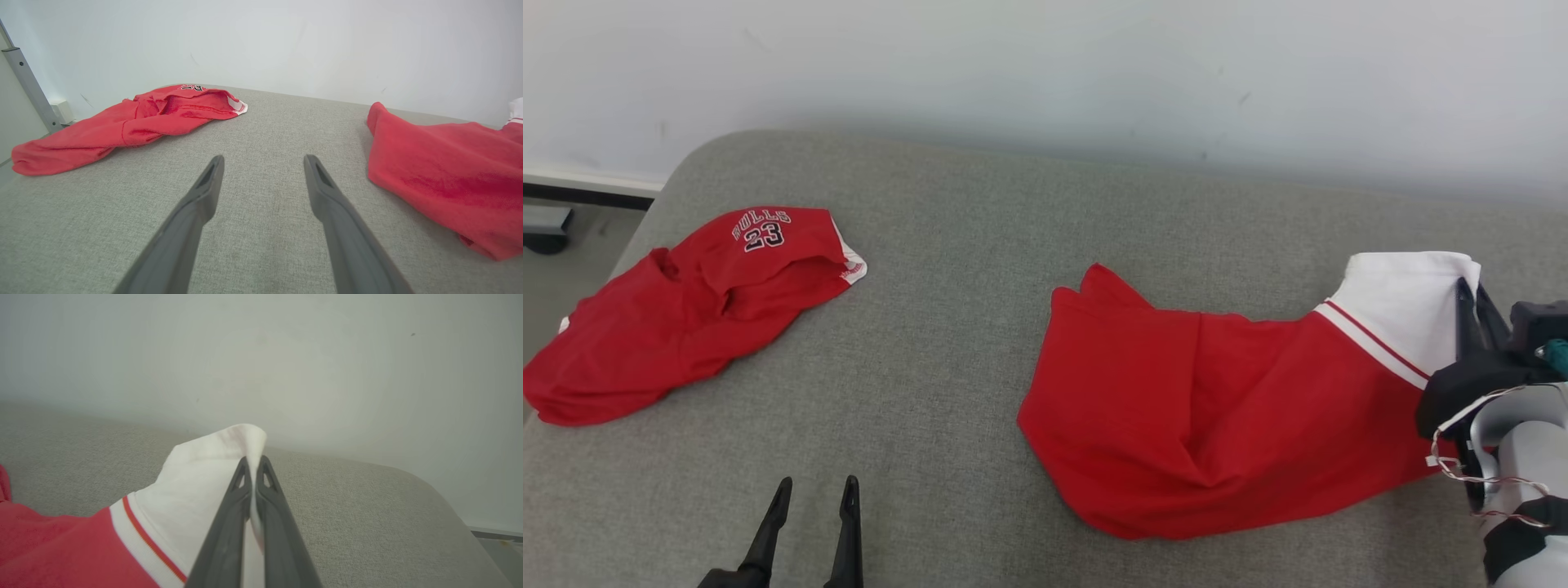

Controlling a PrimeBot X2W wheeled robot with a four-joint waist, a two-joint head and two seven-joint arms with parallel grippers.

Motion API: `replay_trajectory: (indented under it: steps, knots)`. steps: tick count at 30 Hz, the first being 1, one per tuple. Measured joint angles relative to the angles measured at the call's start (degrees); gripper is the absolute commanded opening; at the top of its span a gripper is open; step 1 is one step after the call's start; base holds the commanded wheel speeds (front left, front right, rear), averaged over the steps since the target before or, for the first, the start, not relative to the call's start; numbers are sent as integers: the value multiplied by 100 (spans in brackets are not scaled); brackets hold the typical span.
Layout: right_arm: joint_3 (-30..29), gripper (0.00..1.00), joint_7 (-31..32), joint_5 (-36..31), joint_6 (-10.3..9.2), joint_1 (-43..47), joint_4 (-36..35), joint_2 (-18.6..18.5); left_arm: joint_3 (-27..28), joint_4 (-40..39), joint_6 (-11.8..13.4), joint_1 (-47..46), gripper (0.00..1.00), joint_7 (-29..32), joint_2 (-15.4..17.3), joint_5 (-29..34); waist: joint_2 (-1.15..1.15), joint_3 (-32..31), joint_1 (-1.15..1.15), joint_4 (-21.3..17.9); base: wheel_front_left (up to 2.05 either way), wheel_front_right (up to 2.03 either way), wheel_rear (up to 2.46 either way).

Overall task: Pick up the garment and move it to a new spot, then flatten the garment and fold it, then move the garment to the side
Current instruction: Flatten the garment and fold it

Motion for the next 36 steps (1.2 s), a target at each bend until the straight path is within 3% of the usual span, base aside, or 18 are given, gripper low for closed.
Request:
replay_trajectory:
  steps: [11,21,29,30,31,32,33,36]
  knots:
    - [591,0,-453,189,0,196,-287,375,68,-10,34,146,100,0,0,-25,-1,-227,-1,-287,0,0,0]
    - [1503,0,-490,873,0,2313,-2326,485,33,-12,44,259,100,0,1,-26,-1,-393,-1,-838,0,0,0]
    - [1423,0,-475,1176,0,4046,-2980,519,8,-10,59,257,100,0,-1,-26,-1,-467,-2,-1008,0,0,0]
    - [1440,18,-422,1235,0,4164,-2962,523,5,-9,59,257,100,0,0,-26,-1,-468,-2,-1009,0,0,0]
    - [1425,92,-401,1235,0,4252,-2934,528,9,-7,59,257,100,0,-1,-26,-1,-471,-2,-1011,0,0,0]
    - [1397,92,-403,1236,0,4297,-2948,534,18,-3,58,257,100,0,2,-26,-1,-476,-2,-1017,0,0,0]
    - [1338,100,-408,1255,0,4312,-2997,554,20,-2,58,258,100,0,0,-30,-1,-481,-2,-1023,0,0,0]
    - [1216,100,-460,1322,0,4279,-3338,623,31,5,58,292,100,0,0,-36,-1,-500,-2,-1044,0,0,0]
